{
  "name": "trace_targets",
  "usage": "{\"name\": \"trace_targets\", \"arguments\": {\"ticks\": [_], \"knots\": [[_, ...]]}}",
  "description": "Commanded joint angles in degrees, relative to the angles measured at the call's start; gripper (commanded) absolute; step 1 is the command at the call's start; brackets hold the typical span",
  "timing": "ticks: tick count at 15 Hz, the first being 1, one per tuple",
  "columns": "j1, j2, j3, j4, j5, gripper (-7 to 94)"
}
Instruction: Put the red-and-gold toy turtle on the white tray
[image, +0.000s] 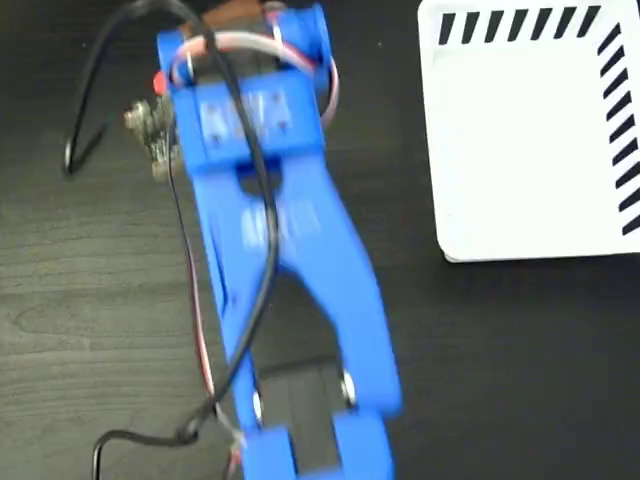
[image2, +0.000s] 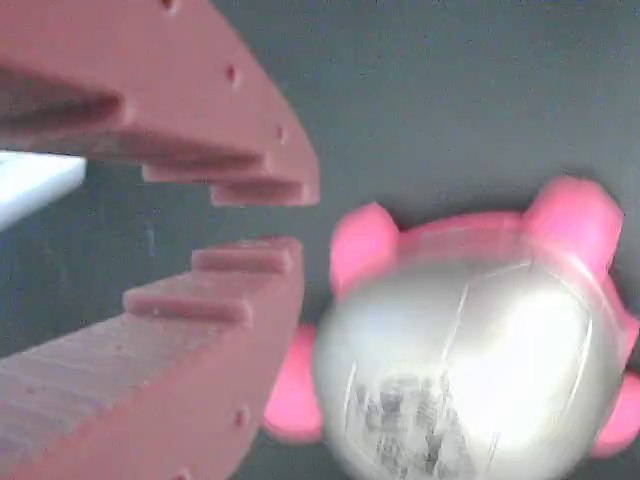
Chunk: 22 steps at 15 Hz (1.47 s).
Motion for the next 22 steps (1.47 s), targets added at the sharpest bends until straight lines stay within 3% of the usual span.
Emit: {"name": "trace_targets", "arguments": {"ticks": [1, 5, 11, 13, 17, 22], "knots": [[-1.1, -0.6, -7.4, 0.4, -1.1, 0], [-2.4, -5.5, -12.2, 0.9, -0.6, 0], [-2.3, -10.4, -15.8, 3.9, -3.5, 39], [-2.3, -11.0, -16.0, 4.0, -4.4, 47], [-1.8, -14.5, -18.7, 5.9, -7.4, 54], [-1.0, -19.5, -24.5, 6.2, -9.2, 54]]}}
